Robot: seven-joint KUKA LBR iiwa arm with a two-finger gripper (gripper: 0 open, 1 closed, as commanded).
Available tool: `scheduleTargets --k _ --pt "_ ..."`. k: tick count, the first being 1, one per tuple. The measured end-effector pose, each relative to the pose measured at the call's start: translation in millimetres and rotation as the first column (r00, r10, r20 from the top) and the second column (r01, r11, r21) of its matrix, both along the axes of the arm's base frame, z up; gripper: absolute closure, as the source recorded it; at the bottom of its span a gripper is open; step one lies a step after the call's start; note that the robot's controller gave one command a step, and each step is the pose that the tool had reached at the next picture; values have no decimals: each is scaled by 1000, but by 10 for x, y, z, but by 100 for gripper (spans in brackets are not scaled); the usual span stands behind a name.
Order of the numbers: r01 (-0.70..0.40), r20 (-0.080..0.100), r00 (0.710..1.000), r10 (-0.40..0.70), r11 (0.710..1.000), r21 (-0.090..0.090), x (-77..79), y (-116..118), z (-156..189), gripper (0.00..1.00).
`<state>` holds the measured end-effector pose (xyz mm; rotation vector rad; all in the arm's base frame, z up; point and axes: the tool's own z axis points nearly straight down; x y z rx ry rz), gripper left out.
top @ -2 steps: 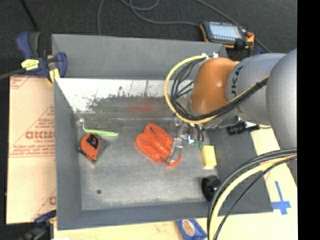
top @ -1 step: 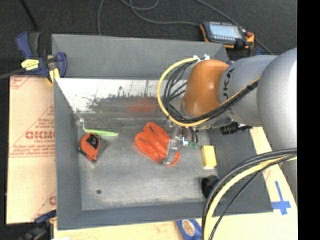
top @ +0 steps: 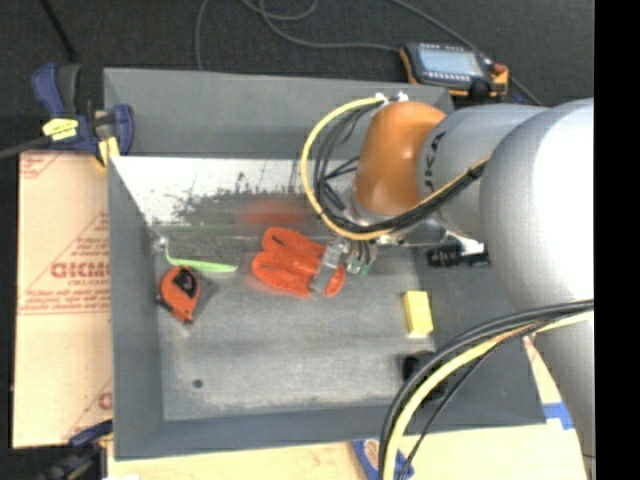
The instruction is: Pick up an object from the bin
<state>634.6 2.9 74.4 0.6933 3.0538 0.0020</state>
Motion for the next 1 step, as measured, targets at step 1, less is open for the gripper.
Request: scheduleTargets --k 1 --pt "-1 0 1000 1 1000 0 0 0 0 100"
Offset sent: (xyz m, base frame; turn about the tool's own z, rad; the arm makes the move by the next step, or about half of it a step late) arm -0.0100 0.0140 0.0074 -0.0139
